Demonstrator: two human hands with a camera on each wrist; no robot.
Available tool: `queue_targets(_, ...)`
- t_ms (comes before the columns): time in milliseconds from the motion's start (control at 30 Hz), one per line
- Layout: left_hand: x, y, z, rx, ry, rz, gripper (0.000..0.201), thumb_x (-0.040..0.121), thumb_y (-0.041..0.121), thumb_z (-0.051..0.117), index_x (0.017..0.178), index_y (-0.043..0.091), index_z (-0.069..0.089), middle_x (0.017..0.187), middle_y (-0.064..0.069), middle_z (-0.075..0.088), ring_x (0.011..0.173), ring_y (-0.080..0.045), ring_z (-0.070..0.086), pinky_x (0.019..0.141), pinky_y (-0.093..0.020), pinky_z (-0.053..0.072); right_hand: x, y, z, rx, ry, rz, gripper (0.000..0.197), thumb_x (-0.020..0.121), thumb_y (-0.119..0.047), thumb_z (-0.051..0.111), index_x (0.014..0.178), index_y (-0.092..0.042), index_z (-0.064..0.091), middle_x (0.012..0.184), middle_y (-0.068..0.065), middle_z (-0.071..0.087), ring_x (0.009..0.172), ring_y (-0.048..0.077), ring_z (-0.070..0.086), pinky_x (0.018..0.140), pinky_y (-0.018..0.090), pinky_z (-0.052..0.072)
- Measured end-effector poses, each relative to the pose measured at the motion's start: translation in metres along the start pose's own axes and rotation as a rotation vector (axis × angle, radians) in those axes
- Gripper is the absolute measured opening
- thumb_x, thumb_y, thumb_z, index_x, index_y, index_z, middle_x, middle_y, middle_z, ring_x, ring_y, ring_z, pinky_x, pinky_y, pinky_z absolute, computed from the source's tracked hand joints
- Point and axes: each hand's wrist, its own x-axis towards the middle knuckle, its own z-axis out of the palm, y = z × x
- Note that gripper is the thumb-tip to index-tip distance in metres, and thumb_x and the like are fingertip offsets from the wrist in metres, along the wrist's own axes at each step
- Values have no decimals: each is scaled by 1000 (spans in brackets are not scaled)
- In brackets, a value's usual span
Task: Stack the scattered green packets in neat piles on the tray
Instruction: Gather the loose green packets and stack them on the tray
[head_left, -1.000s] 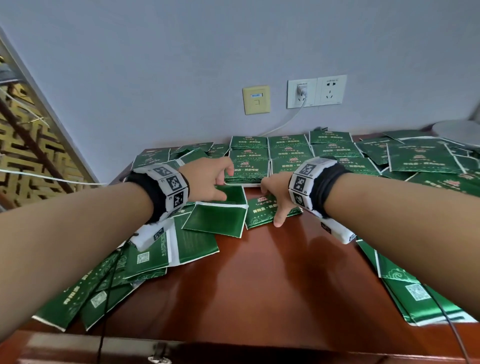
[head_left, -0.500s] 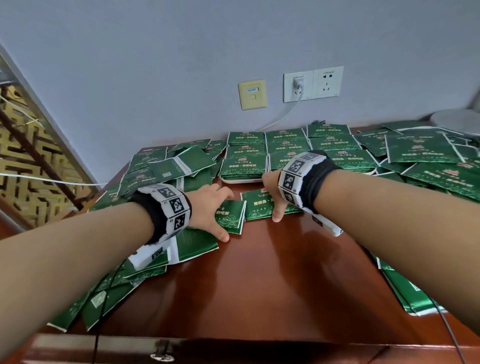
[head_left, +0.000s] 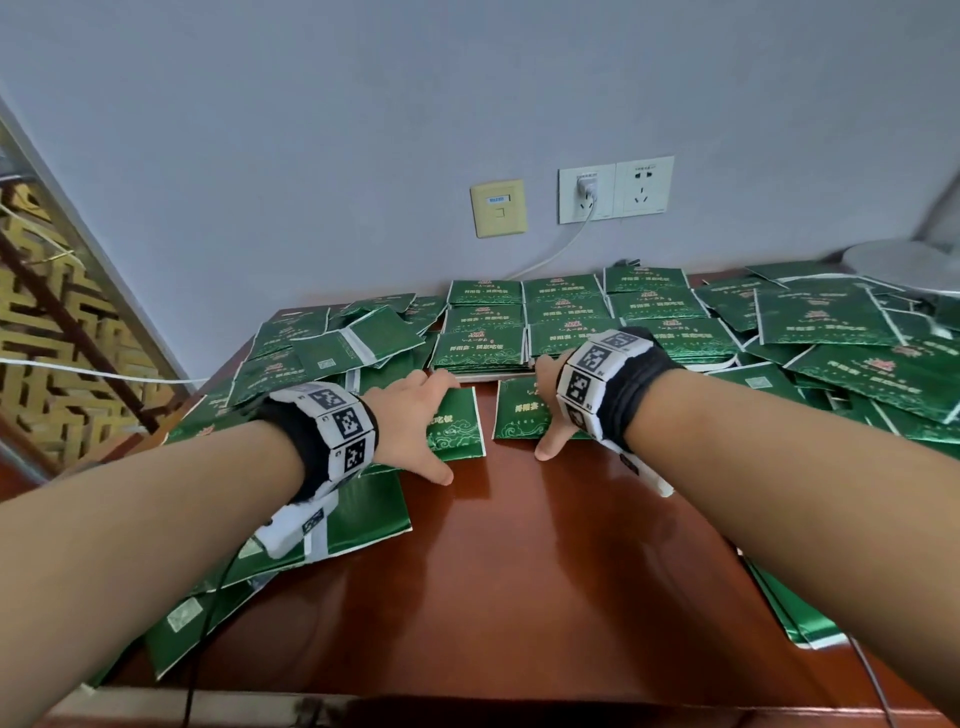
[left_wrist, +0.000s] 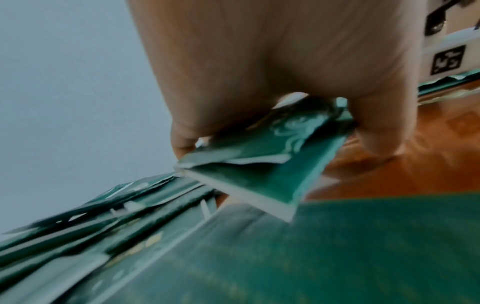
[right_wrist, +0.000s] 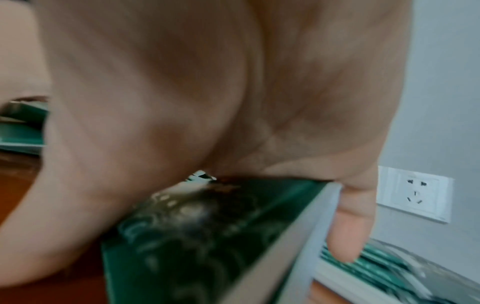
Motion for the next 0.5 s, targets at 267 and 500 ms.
queue_targets(267,47,17,-22,73,127,12,91,73,44,67,145,21,18,134,-4,42,119,-23,46,98,-44,43,-12,22,7,93,19,55,91,62,-58,74,133,-18,31,108,7,52,96,32,59,81,47,52)
queue_targets(500,98,31,-38,221,168,10,90,72,46,67,145,25,18,135,-4,39,126,-25,37,103,-46,29,-10,102,-1,67,117,155,86,63,-49,76,130,-17,33,120,12,48,110,32,50,90,48,48)
